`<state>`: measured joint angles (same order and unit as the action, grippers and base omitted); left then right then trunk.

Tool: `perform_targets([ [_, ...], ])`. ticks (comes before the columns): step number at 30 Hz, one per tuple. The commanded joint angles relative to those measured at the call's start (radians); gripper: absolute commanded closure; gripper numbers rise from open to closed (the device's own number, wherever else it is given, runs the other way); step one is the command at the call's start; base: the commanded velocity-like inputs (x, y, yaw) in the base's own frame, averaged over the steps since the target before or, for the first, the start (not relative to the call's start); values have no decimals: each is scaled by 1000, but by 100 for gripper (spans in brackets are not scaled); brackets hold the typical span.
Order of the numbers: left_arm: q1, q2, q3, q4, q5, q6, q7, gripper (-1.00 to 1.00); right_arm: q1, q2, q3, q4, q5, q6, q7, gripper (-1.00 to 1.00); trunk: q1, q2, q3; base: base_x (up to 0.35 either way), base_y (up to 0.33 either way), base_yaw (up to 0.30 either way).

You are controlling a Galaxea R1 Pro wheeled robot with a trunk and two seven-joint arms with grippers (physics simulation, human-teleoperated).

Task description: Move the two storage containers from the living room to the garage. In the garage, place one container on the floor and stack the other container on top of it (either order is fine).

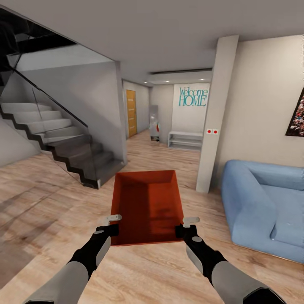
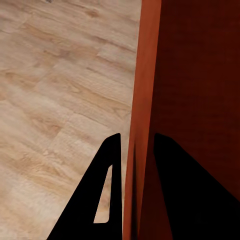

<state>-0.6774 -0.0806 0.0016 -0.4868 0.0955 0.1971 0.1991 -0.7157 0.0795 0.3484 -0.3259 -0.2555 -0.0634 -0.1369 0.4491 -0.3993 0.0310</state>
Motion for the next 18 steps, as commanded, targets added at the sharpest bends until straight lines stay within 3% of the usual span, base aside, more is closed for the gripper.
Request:
perform_targets([
  [1, -1, 1, 12, -6, -14, 7, 9, 100, -1, -1, 4, 31, -13, -6, -7, 100, 1, -1, 0, 322, 0, -59],
  [18, -1, 2, 14, -6, -14, 7, 9, 100, -1, -2, 3, 31, -13, -6, -7, 100, 1, -1, 0, 322, 0, -5],
])
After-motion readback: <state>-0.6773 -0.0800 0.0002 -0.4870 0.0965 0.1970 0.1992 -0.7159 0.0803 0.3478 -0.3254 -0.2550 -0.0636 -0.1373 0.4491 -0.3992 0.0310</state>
